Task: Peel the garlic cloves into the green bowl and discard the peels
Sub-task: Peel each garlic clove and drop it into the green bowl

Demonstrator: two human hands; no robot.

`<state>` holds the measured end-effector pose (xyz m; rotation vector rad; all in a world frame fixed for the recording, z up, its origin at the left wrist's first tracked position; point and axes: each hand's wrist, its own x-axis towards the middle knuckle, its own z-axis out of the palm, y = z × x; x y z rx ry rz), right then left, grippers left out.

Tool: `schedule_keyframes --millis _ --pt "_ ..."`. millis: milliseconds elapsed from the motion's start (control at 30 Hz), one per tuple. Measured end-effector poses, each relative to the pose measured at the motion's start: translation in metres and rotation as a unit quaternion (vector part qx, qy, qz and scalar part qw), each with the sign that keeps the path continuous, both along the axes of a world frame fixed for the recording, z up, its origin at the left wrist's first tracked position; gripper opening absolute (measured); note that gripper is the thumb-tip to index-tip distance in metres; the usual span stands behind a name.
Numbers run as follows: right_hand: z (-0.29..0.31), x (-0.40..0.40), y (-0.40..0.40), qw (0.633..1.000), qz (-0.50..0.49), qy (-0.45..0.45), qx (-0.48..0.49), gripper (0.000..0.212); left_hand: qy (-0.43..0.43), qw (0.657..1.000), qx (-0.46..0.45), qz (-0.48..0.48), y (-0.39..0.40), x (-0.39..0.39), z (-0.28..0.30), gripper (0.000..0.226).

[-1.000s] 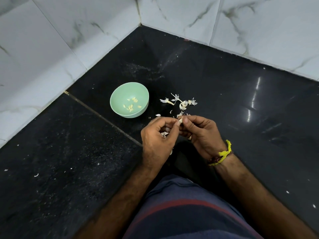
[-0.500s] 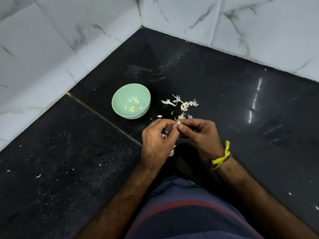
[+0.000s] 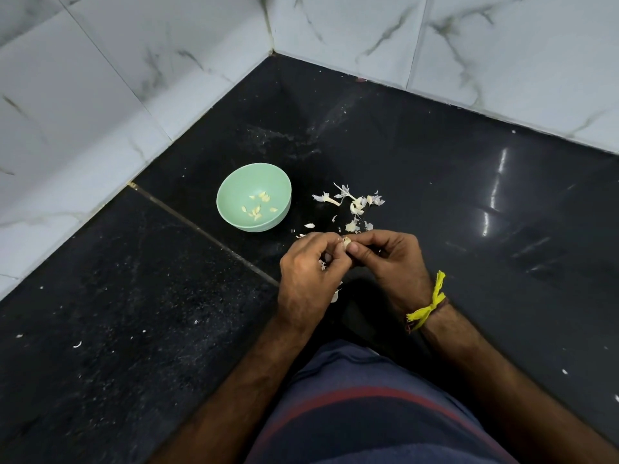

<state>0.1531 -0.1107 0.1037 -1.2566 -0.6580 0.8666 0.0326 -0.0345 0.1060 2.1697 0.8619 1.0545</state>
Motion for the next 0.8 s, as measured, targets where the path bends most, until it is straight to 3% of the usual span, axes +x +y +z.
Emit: schedule_keyframes --millis 200,433,633,800 --pt "0.001 0.003 0.001 1.000 0.012 0.028 0.001 0.015 -0.076 0.965 -0.252 -0.016 -0.003 -0.003 0.004 0.006" --pt "0.005 0.004 -0.001 0.997 0.024 0.069 0.000 0.016 -0.118 0.938 -0.322 -0.046 -0.007 -0.007 0.006 0.014" --pt "0.002 0.006 -0.003 0.988 0.041 0.151 -0.016 0.017 -0.082 0.963 -0.252 -0.046 -0.004 -0.010 0.005 0.012" --pt "0.001 0.002 -0.003 0.992 0.025 0.118 -0.023 0.015 -0.023 0.988 -0.153 -0.021 -0.002 -0.011 0.003 0.012"
